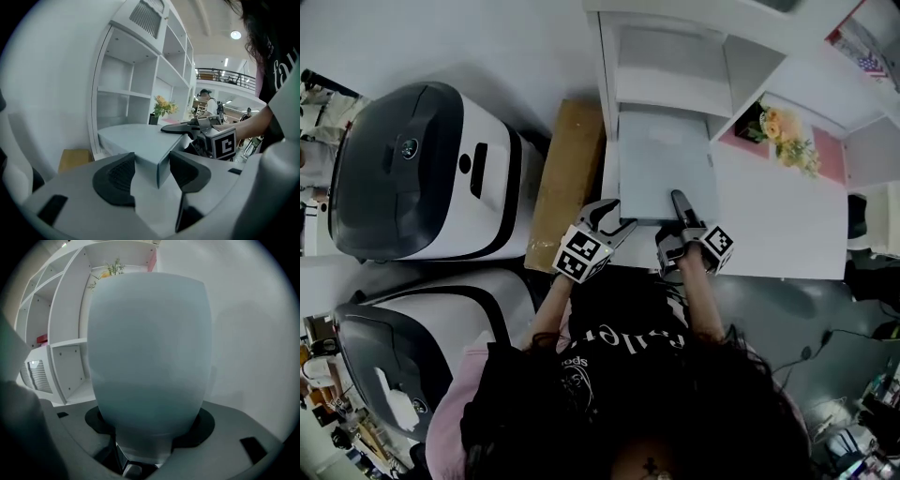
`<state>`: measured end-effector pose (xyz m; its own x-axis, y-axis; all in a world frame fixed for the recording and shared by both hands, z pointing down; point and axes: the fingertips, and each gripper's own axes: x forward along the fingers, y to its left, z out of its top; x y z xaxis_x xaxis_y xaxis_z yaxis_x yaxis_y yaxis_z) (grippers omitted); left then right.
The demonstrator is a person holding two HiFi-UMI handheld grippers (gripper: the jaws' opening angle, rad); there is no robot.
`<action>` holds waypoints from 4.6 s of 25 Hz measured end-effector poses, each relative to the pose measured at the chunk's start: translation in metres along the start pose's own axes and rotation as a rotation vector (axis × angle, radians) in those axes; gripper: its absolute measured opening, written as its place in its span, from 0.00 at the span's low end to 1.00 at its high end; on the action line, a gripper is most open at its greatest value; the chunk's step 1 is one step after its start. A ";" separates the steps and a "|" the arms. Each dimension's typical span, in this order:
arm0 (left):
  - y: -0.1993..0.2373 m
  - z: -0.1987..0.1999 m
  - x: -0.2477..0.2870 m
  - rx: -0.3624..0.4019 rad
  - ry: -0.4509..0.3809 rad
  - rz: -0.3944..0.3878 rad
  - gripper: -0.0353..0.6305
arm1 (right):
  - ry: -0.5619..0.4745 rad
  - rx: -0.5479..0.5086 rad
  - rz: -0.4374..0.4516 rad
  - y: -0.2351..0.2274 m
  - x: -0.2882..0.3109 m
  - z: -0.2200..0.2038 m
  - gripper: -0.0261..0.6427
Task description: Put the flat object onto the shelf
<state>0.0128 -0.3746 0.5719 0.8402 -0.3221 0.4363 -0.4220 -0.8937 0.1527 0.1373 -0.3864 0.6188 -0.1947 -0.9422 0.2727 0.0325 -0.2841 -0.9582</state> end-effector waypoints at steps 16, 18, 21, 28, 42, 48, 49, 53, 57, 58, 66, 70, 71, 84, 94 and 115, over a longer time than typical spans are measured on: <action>0.065 -0.014 0.042 -0.169 -0.042 0.061 0.43 | 0.002 -0.008 -0.028 -0.015 0.067 0.022 0.50; 0.074 -0.011 0.049 -0.171 -0.046 0.079 0.43 | 0.001 -0.012 -0.035 -0.012 0.076 0.027 0.50; 0.087 -0.005 0.060 -0.151 -0.046 0.096 0.43 | 0.000 -0.016 -0.033 -0.009 0.091 0.036 0.50; 0.111 0.001 0.082 -0.099 -0.048 0.113 0.43 | 0.007 -0.022 -0.048 -0.009 0.117 0.051 0.51; 0.132 -0.025 0.113 -0.138 0.029 0.110 0.43 | 0.049 -0.018 -0.106 -0.036 0.081 0.039 0.51; 0.128 -0.026 0.109 -0.180 0.019 0.091 0.43 | 0.065 -0.117 -0.093 -0.013 0.056 0.020 0.51; 0.127 -0.025 0.108 -0.184 0.023 0.094 0.43 | 0.073 -0.143 -0.075 -0.005 0.054 0.016 0.51; 0.120 -0.023 0.094 -0.187 0.032 0.098 0.43 | 0.090 -0.275 -0.012 0.027 0.038 0.003 0.51; 0.100 -0.019 0.074 -0.172 0.016 0.058 0.43 | 0.114 -0.441 -0.007 0.049 0.018 -0.008 0.51; 0.092 -0.018 0.070 -0.165 0.010 0.043 0.43 | 0.119 -0.482 -0.007 0.054 0.014 -0.011 0.51; 0.017 0.004 0.023 -0.139 -0.062 -0.078 0.43 | 0.157 -0.706 0.061 0.086 -0.038 -0.035 0.51; -0.018 0.020 -0.002 -0.113 -0.102 -0.089 0.42 | 0.165 -0.833 0.034 0.087 -0.068 -0.042 0.51; -0.026 0.024 -0.008 -0.112 -0.115 -0.086 0.41 | 0.164 -0.861 0.043 0.091 -0.075 -0.044 0.51; -0.147 0.085 -0.081 -0.112 -0.303 0.145 0.29 | 0.274 -1.155 0.200 0.117 -0.224 -0.066 0.51; -0.266 0.057 -0.132 -0.171 -0.340 0.288 0.17 | 0.378 -1.174 0.324 0.105 -0.340 -0.082 0.51; -0.347 0.029 -0.213 -0.145 -0.320 0.284 0.16 | 0.383 -1.161 0.377 0.092 -0.411 -0.151 0.28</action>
<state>-0.0097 -0.0049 0.3998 0.7377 -0.6491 0.1857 -0.6751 -0.7103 0.1990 0.0718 0.0015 0.4054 -0.6352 -0.7641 0.1124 -0.6863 0.4918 -0.5358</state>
